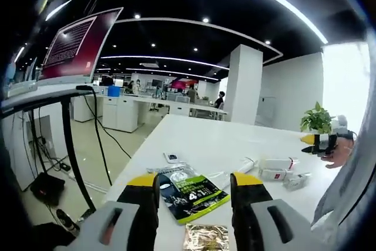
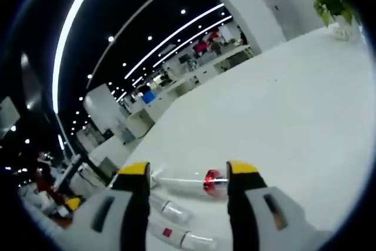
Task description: Arrange the skincare products in the storage area until every visible bottle or jar stands upright without overlapping.
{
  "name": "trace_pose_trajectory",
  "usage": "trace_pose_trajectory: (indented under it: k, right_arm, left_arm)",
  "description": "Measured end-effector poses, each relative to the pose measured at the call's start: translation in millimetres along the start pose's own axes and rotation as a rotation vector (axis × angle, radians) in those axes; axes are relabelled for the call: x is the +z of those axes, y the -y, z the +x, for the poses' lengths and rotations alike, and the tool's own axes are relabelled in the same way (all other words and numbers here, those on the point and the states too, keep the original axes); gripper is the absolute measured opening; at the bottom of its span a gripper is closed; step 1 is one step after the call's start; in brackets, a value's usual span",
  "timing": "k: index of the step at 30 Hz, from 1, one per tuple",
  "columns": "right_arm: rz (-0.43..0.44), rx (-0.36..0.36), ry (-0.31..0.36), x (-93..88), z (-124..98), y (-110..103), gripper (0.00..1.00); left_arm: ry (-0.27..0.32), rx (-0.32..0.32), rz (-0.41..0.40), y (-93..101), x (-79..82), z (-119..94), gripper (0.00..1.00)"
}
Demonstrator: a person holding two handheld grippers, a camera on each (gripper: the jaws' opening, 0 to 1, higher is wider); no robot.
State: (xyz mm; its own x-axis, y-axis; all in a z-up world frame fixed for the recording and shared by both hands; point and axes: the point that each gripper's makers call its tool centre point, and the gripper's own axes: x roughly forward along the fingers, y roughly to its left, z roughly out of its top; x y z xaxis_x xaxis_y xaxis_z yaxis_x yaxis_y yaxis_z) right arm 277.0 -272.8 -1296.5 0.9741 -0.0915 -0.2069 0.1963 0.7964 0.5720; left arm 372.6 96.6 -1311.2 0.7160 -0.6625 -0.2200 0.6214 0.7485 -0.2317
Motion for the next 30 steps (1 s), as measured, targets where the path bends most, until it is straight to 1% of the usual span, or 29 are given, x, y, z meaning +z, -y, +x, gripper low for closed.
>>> trace_pose_trajectory:
  k: [3,4,7,10,14,15,17,18,19,22,23,25,27,28,30]
  right_arm:
    - [0.038,0.020,0.002,-3.0,-1.1,-2.3,0.48]
    - [0.083,0.025,0.012,-6.5,-3.1,-1.9,0.47]
    - [0.081,0.022,0.021,-8.0,-7.4,-5.5,0.46]
    - [0.081,0.011,0.043,-5.6,-10.8,-3.8,0.46]
    - [0.107,-0.003,0.057,-8.5,-15.1,0.2,0.46]
    - [0.130,0.005,0.052,-14.2,-17.1,1.0,0.46]
    - [0.142,0.016,0.041,-20.6,-17.6,1.5,0.45]
    - [0.153,0.006,0.021,-30.6,-18.4,5.4,0.44]
    - [0.160,-0.003,0.015,-33.8,-19.3,6.9,0.44]
    - [0.176,-0.007,0.008,-37.6,-23.0,8.0,0.42]
    - [0.153,-0.011,0.005,-38.8,-29.8,7.5,0.42]
    - [0.145,-0.027,0.002,-40.1,-37.0,13.2,0.42]
    - [0.157,-0.038,0.007,-39.8,-43.8,18.8,0.42]
    - [0.166,-0.045,0.020,-37.6,-49.1,22.1,0.42]
    - [0.152,-0.057,0.024,-35.1,-60.5,27.9,0.42]
  left_arm:
    - [-0.025,-0.007,-0.015,3.9,-0.4,7.5,0.50]
    - [-0.025,-0.029,-0.057,10.3,3.9,15.7,0.50]
    - [-0.008,-0.056,-0.077,14.7,12.3,24.5,0.50]
    - [-0.034,-0.082,-0.045,14.6,11.8,29.4,0.50]
    - [-0.052,-0.089,-0.032,10.6,11.3,27.9,0.50]
    - [-0.061,-0.092,-0.032,8.4,10.7,25.6,0.50]
    - [-0.069,-0.095,-0.036,7.0,8.5,23.2,0.50]
    - [-0.092,-0.094,-0.045,5.6,0.7,19.0,0.50]
    - [-0.108,-0.083,-0.048,4.3,-3.2,17.3,0.50]
    - [-0.132,-0.074,-0.056,5.0,-8.3,13.9,0.50]
    - [-0.137,-0.097,-0.049,11.7,-10.3,11.2,0.50]
    - [-0.152,-0.104,-0.009,14.1,-11.5,9.2,0.50]
    - [-0.151,-0.104,-0.003,14.8,-10.7,8.2,0.50]
    - [-0.151,-0.105,-0.006,14.7,-10.4,7.9,0.49]
    - [-0.142,-0.102,-0.027,15.9,-9.7,7.7,0.49]
